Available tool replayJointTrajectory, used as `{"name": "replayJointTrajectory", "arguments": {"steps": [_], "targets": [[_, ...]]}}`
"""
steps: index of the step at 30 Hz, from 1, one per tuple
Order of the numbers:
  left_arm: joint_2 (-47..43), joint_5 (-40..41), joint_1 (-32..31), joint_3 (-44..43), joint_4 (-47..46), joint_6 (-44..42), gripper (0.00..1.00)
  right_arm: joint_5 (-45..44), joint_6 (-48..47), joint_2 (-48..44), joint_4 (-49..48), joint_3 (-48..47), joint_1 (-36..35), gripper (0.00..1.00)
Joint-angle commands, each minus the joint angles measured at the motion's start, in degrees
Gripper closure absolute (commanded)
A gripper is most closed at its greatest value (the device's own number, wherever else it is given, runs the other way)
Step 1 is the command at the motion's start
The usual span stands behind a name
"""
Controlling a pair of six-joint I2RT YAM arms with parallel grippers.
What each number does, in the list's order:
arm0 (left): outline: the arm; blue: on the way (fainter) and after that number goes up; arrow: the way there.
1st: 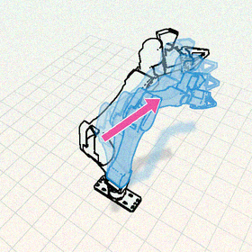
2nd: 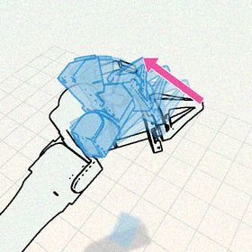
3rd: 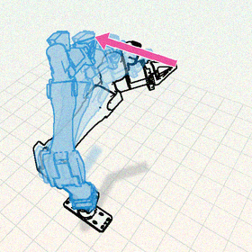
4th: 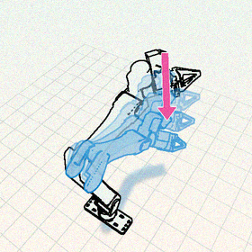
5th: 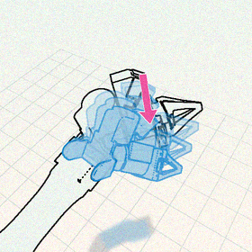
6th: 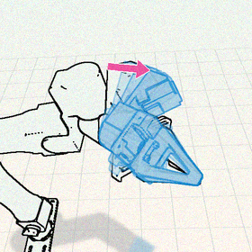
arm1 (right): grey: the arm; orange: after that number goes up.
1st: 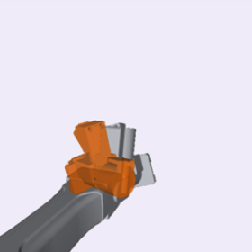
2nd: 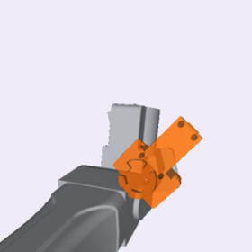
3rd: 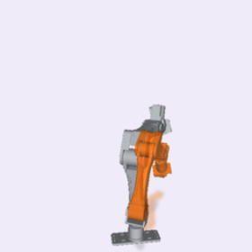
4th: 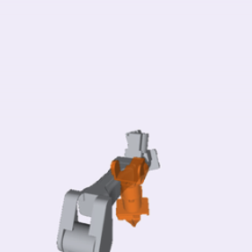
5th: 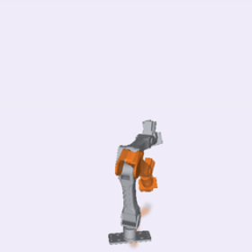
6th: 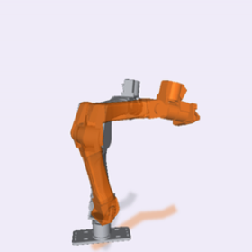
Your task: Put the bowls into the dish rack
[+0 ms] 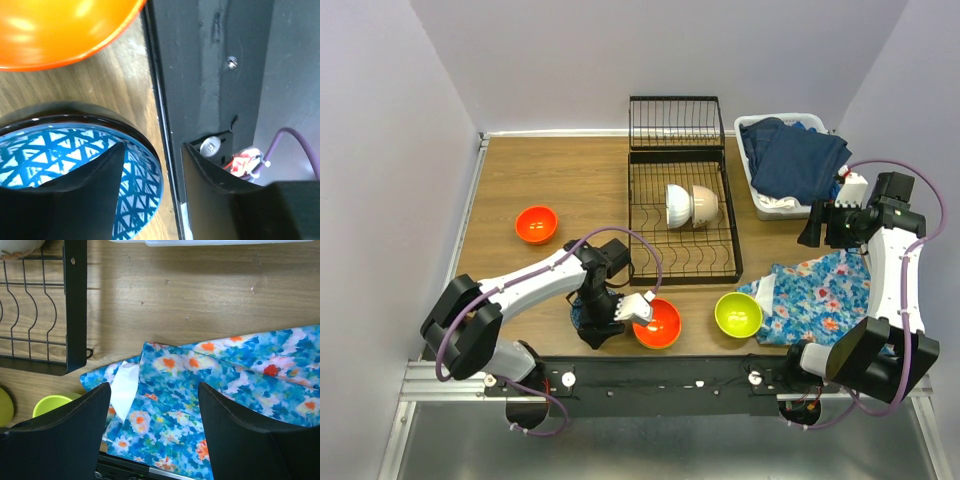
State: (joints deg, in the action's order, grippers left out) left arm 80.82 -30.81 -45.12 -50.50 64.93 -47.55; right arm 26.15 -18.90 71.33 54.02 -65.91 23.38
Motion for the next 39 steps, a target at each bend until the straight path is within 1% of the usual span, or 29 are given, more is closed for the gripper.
{"name": "replayJointTrajectory", "arguments": {"steps": [1, 6, 10, 12, 17, 19, 21, 24, 25, 27, 28, 29, 31, 39], "targets": [[0.1, -5.1, -0.2, -2.5, 8.1, -5.0, 0.46, 1.1, 0.1, 0.8, -1.3, 0.8, 0.5, 0.22], [0.4, -6.8, -0.3, -3.9, 10.3, -6.2, 0.51, 1.9, 0.4, 1.4, -1.6, 0.9, 0.5, 0.22], [0.8, -7.6, -0.3, -4.5, 11.5, -6.9, 0.57, 1.9, 0.4, 1.6, -1.9, 1.0, 0.5, 0.22], [1.1, -7.8, -0.2, -4.3, 11.4, -6.9, 0.57, 1.9, 0.5, 1.6, -2.1, 1.1, 0.5, 0.22], [1.3, -5.9, -0.2, -3.3, 8.9, -5.0, 0.65, 1.7, 0.6, 1.0, -2.2, 1.7, 0.5, 0.22], [0.7, -5.3, -0.2, -2.8, 6.6, -2.3, 0.69, 1.5, 0.6, 0.6, -2.2, 2.3, 0.5, 0.22], [0.1, -4.3, -0.2, -2.1, 5.9, -1.6, 0.7, 1.4, 0.8, 0.3, -2.3, 2.6, 0.5, 0.22], [-0.2, -2.9, -0.2, -2.1, 4.9, -0.2, 0.77, 1.5, 1.0, 0.0, -2.3, 3.2, 0.5, 0.22], [-0.3, -2.6, -0.1, -2.2, 4.8, -0.1, 0.84, 1.5, 1.1, 0.0, -2.4, 3.2, 0.5, 0.22], [-0.8, -1.6, 0.0, -2.6, 4.5, 0.4, 0.87, 1.6, 1.1, 0.2, -2.5, 3.2, 0.5, 0.22], [-1.0, -0.8, 0.1, -2.7, 4.6, 0.5, 0.95, 1.6, 1.2, 0.3, -2.6, 3.1, 0.5, 0.22], [-1.2, -0.3, 0.4, -2.9, 4.2, 0.9, 0.97, 1.5, 1.3, 0.4, -2.7, 2.9, 0.5, 0.22], [-2.2, 1.5, 1.3, -3.4, 4.1, 1.0, 1.0, 1.8, 1.7, 0.7, -2.8, 2.5, 0.5, 0.22], [-3.2, 6.0, 5.7, -6.4, 2.5, -0.4, 1.0, 3.0, 3.9, 2.9, -4.4, 1.6, 0.5, 0.22]]}}
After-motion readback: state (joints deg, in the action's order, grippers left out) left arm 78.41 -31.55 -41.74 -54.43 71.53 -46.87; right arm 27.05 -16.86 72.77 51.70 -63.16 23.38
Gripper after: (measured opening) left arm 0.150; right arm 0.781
